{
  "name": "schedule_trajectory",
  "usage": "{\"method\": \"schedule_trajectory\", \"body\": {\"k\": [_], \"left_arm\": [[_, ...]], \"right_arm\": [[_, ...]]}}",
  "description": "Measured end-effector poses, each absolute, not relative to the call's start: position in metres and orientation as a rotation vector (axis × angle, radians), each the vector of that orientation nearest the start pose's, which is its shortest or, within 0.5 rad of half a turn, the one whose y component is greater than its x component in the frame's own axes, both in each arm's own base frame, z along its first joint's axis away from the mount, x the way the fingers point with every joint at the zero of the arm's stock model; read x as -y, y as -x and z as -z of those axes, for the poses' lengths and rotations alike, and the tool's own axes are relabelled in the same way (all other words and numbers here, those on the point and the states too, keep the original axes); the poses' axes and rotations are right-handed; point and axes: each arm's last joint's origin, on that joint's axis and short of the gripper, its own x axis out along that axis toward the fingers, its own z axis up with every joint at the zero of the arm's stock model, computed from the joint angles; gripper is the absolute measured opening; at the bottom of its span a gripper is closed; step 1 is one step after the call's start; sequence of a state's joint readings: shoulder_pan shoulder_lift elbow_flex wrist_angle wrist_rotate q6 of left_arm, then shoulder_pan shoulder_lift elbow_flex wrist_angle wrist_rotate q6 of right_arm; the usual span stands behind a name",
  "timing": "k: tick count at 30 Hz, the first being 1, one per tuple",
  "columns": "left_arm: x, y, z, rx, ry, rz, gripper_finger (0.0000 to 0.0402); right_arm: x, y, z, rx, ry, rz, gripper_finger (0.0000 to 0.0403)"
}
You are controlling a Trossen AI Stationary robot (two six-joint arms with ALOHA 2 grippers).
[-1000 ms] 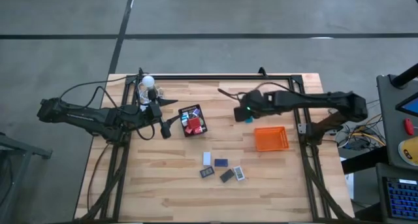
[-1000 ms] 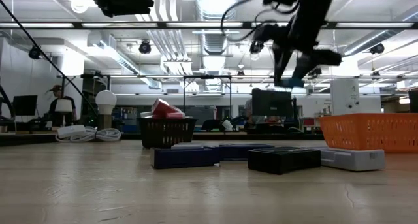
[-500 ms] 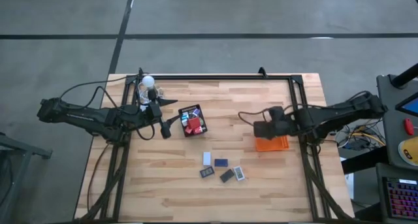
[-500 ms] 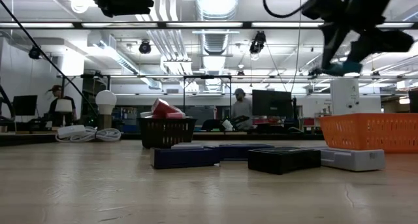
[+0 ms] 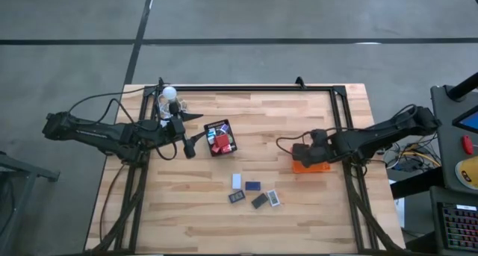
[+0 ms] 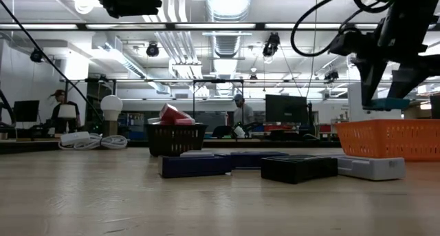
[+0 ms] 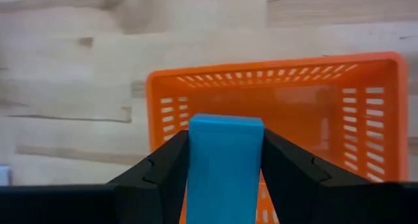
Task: Pick & Place Office items
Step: Put the blue digital clock in the orange bin
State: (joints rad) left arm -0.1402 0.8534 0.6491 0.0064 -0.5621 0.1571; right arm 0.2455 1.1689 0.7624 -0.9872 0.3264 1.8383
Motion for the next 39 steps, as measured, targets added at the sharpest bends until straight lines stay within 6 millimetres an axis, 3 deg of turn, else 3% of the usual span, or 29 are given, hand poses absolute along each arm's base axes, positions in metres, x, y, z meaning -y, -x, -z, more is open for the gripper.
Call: {"method": "schedule_trajectory", "body": {"k": [13, 26, 39], "left_arm": [[0.011, -0.189, -0.293, -0.22, -0.223, -0.405, 0.0275], [0.011, -0.189, -0.293, -0.22, -0.223, -0.405, 0.0275], [0.011, -0.189, -0.293, -0.22, -0.223, -0.405, 0.0275]], "right_arm": [[-0.034, -0.196, -0.177, -0.927, -1.129, 1.303, 0.0167], [-0.019, -0.211, -0.159, -1.045, -1.16, 1.228, 0.0167], [-0.019, -0.206, -0.141, -1.064, -1.242, 1.166, 0.0167]]}}
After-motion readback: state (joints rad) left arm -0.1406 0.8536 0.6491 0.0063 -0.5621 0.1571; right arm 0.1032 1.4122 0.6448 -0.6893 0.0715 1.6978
